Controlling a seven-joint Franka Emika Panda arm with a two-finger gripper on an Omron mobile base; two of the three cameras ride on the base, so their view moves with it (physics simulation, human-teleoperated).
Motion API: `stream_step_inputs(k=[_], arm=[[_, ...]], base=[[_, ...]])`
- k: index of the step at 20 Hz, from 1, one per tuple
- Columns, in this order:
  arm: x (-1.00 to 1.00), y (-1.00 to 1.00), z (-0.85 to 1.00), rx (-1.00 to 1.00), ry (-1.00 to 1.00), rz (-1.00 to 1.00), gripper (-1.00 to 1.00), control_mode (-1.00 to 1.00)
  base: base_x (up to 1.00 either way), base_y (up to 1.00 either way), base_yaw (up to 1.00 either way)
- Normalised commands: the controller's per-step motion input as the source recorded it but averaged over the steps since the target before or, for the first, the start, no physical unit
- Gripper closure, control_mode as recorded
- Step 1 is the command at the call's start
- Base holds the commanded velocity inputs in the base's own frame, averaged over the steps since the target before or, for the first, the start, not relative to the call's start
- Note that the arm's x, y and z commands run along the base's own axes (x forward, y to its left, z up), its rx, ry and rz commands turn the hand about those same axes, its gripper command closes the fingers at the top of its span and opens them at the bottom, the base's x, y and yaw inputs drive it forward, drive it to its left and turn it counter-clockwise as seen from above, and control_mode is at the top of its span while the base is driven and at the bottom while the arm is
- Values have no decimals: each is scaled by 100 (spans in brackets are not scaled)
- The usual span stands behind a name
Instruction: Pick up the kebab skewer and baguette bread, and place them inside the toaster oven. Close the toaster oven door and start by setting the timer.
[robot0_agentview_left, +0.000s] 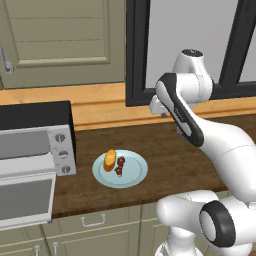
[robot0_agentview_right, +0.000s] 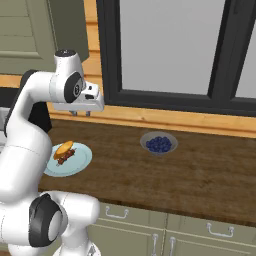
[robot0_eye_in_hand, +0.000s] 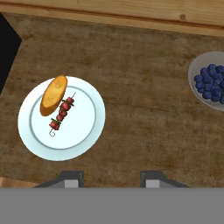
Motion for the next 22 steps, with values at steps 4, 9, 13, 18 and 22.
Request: stream_step_inputs(k=[4,9,13,18,22], arm=[[0,0,0,0,0,0,-100,100],[0,0,0,0,0,0,-100,100],[0,0,0,0,0,0,-100,100],[0,0,0,0,0,0,-100,100],[0,0,0,0,0,0,-100,100]], base=[[0,0,0],[0,0,0],[0,0,0],[-7,18,0],[-6,38,0]])
